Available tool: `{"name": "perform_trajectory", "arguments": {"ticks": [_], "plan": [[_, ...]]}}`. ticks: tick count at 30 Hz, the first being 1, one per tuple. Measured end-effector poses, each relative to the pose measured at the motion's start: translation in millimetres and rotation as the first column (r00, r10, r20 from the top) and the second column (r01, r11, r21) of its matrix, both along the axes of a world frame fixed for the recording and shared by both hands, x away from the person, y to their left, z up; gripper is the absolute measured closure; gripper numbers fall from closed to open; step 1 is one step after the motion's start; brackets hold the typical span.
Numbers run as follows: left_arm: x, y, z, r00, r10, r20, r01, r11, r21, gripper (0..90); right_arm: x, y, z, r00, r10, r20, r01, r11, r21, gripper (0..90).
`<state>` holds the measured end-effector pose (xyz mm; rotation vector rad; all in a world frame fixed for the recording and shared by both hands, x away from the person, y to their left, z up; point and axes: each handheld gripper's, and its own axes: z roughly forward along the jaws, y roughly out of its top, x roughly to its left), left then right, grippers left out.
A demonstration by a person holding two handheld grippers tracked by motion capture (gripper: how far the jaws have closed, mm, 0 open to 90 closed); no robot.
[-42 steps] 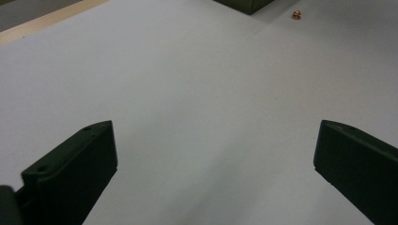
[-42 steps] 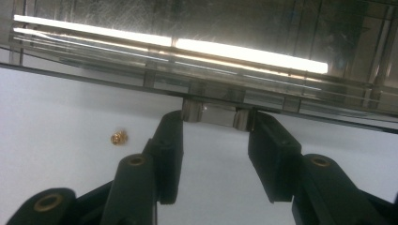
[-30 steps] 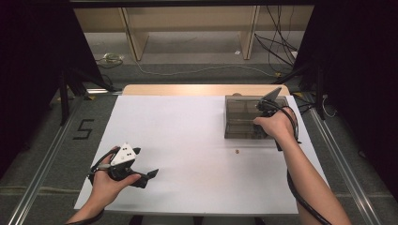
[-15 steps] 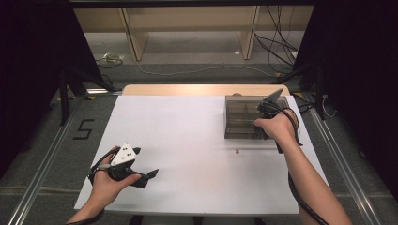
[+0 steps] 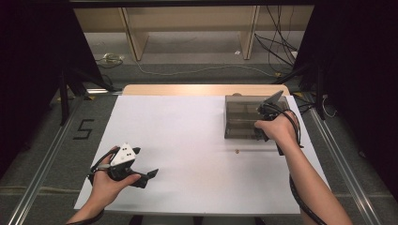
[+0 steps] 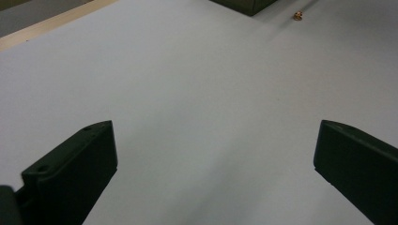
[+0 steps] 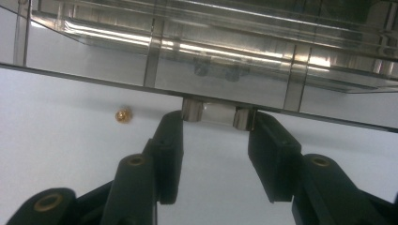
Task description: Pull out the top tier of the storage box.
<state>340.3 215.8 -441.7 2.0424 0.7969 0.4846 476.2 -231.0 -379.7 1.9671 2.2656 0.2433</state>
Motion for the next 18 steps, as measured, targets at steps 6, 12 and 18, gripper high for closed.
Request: {"name": "perform_trajectory", "arguments": {"ticks": [6, 12, 18], "plan": [[0.2, -0.3, -0.4, 1.0000, -0.001, -0.001, 0.001, 1.0000, 0.003, 0.0, -2.4, -0.5, 0.0, 1.0000, -0.001, 0.001, 0.001, 1.000, 0.004, 57.0], [0.0, 0.1, -0.3, 1.0000, 0.000, -0.002, 0.000, 1.0000, 0.001, 0.0, -3.7, -1.2, -0.3, 1.0000, 0.000, 0.002, 0.000, 1.000, 0.008, 57.0], [0.0, -0.2, -0.5, 1.0000, -0.002, -0.002, 0.002, 1.0000, -0.002, 0.0, -4.4, -2.2, -0.5, 1.0000, -0.002, 0.005, 0.002, 1.000, 0.016, 56.8]]}}
